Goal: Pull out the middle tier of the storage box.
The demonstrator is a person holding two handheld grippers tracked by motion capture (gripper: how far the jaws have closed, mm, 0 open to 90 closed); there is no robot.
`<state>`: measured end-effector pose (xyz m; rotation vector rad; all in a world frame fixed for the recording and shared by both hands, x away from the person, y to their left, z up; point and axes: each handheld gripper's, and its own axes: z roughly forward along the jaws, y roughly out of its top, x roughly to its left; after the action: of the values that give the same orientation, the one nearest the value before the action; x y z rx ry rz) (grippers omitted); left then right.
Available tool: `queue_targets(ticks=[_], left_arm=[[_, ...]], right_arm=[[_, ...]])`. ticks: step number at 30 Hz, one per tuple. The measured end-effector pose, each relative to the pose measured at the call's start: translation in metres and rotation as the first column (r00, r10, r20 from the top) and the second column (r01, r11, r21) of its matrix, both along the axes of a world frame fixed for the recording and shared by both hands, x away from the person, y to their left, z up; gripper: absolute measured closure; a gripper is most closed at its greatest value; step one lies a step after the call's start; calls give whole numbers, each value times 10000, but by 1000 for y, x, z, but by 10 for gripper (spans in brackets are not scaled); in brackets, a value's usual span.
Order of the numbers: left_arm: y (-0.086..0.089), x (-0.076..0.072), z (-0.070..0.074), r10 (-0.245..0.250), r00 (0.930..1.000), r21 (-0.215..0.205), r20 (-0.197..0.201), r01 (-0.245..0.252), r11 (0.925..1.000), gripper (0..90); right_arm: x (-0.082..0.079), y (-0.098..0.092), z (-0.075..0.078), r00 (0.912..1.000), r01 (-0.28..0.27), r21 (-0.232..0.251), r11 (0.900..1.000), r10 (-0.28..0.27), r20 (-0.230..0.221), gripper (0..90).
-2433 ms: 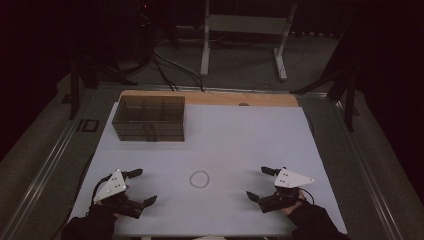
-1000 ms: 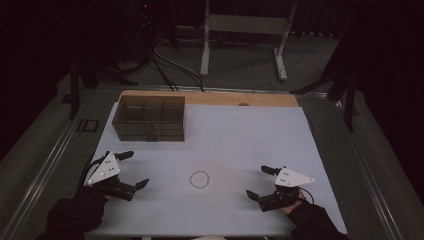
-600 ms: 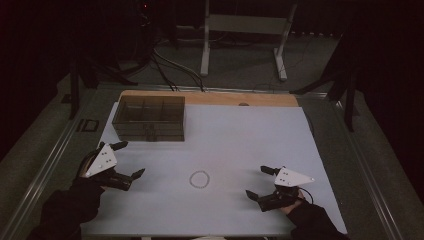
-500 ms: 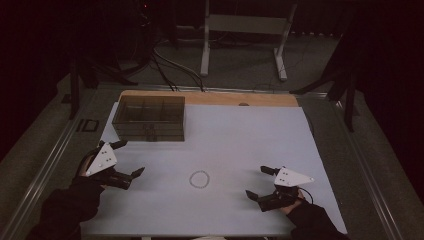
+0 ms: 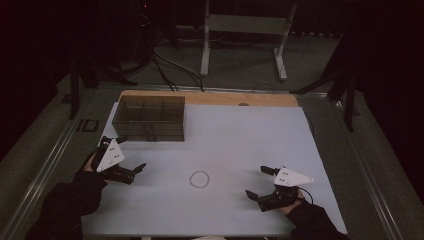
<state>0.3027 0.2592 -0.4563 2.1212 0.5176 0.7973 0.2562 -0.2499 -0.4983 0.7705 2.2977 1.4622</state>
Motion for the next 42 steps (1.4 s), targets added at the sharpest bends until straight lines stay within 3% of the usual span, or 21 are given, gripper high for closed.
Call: queue_targets(ticks=[7,8,13,18,29,34,39,42], left_arm=[[-4,6,-2,97,9999,506,111,-102,9987,10],[-6,7,-3,113,9997,910,207,-132,9958,10],[-10,10,-5,78,9998,1200,182,-99,9927,10],[-15,14,-7,20,9996,1742,278,-68,9847,10],[-26,23,-10,-64,9997,2192,255,6,9757,10],[-30,26,-13,-42,9995,2602,305,-38,9655,10],[-32,29,-14,277,9979,2704,594,-428,9618,10],[-34,32,-14,411,9975,2985,580,-566,9527,10]], right_arm=[[0,0,0,10000,-11,9,10000,11,-20,18],[0,0,1,10000,-9,69,10000,9,-2,18],[1,-1,0,10000,15,69,10000,-15,4,18],[0,-1,1,10000,-83,254,9996,84,-8,18],[0,-1,1,10000,-40,207,9998,40,3,19],[0,-1,1,10000,-50,222,9997,50,-8,18],[0,-1,1,10000,-48,240,9997,48,-1,19],[0,-1,1,10000,-70,240,9997,71,-39,19]])
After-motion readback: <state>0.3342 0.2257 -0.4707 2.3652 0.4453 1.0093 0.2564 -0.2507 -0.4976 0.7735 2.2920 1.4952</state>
